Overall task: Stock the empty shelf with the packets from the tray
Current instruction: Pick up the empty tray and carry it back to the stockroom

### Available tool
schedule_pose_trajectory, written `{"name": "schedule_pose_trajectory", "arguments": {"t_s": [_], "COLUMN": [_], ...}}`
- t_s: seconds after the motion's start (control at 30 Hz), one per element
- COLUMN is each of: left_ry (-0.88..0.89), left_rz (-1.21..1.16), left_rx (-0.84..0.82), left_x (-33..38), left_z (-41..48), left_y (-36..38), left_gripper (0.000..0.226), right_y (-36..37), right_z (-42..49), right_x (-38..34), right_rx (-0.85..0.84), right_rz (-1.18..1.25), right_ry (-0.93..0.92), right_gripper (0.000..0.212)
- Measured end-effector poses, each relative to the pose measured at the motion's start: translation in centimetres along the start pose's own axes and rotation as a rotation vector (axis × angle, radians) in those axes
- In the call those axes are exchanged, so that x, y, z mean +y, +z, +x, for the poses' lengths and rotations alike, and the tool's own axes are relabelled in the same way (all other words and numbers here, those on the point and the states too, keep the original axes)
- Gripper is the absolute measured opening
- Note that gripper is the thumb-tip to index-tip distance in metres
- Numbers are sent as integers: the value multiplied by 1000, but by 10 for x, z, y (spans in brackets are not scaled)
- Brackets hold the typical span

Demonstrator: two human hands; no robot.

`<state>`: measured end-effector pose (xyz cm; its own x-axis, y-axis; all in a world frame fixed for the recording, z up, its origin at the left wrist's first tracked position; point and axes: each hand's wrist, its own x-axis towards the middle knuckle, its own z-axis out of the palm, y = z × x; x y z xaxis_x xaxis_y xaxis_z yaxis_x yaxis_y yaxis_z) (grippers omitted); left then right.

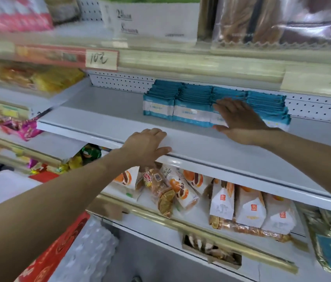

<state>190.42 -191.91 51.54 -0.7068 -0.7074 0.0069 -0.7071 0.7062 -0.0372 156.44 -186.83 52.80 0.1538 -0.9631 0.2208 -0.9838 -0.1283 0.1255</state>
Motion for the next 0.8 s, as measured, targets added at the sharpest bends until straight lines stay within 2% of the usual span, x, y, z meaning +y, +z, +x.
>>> {"name": "schedule_pose_trajectory", "arguments": {"t_s": [0.13,0.23,0.4,0.5,0.6,0.8], "left_ry": [-148,-273,-442,-539,-690,-1003], "left_rz": [-19,-23,-48,-25,-41,-99], "left_rx": [33,47,69,67,42,100], "left_x": [-65,-114,-191,-233,-266,-301], "left_z": [-50,-93,-182,-249,-319,-445], "left_y": [1,3,3,18,45,95], "left_gripper": [66,66,60,62,61,55], "right_y": [-9,-7,1,9,21,60], "right_z": [43,75,128,154,164,175], "right_x": [-81,-149,-276,-361,-449,-585], "right_rx": [-50,-21,-40,-9,-16,-76], "right_rz": [32,45,121,194,295,413], "right_ry": [-112,-232,-414,-538,-658,-759], "right_gripper": [63,60,70,56,45,46]}}
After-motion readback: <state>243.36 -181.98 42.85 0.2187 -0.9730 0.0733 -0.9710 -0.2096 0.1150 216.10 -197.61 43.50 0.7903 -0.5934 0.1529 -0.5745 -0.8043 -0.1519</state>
